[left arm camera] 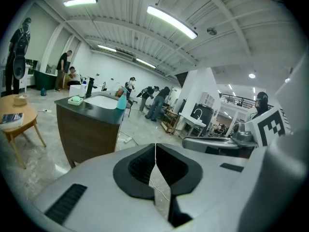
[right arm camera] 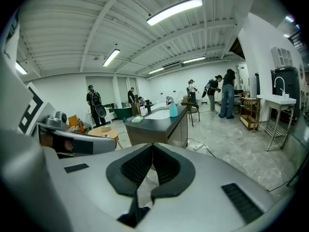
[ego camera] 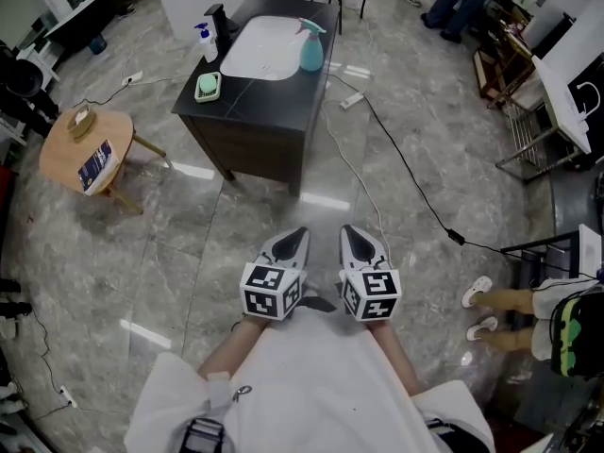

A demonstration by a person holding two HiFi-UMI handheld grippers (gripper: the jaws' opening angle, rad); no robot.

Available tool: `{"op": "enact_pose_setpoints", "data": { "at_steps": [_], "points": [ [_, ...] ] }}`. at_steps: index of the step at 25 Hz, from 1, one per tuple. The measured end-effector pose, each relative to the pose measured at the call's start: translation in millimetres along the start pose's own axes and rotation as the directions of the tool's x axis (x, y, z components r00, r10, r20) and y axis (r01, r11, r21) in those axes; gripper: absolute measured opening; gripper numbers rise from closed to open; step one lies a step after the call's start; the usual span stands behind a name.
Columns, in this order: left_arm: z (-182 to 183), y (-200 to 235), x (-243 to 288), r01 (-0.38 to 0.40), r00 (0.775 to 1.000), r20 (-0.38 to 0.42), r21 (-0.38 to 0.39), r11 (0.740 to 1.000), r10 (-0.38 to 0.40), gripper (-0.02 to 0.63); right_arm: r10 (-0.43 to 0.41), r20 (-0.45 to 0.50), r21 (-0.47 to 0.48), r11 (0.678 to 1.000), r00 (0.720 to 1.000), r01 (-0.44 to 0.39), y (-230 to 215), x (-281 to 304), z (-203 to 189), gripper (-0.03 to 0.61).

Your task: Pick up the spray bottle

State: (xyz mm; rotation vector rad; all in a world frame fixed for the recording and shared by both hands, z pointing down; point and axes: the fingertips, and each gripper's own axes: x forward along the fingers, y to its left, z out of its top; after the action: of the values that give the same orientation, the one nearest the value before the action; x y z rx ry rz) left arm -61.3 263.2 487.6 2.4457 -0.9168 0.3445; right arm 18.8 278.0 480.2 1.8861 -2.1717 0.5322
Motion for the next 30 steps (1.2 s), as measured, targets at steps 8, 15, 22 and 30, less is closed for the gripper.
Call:
{"op": "enact_pose_setpoints", "data": {
  "at_steps": [8,15,22,30],
  "points": [
    [14,19,20,-0.002,1.000,-0.002,-0.015,1.000,0.001,0.028,0.009,-0.032,-0.006,1.000,0.999,-0.009,-1,28,3,0.026],
    [26,46,38,-0.015,1.000,-0.011,-0.036,0.999,0.015,0.028,0.007,-0.051,-0.004,1.000,0.999,-0.007,-6,59,10,0.026],
    [44,68,64,0.008,1.000,-0.018,-0.034,0.999,-0.009,0.028,-0.009,-0.058,-0.002,1.000,0.998,0.009,-11,93,22,0.026],
    [70,100,91,0.028,1.000,-0.013,-0.031,0.999,-0.029,0.028,-0.030,-0.066,0.012,0.999,0.997,0.031,-18,135,37,0.026]
  ]
}}
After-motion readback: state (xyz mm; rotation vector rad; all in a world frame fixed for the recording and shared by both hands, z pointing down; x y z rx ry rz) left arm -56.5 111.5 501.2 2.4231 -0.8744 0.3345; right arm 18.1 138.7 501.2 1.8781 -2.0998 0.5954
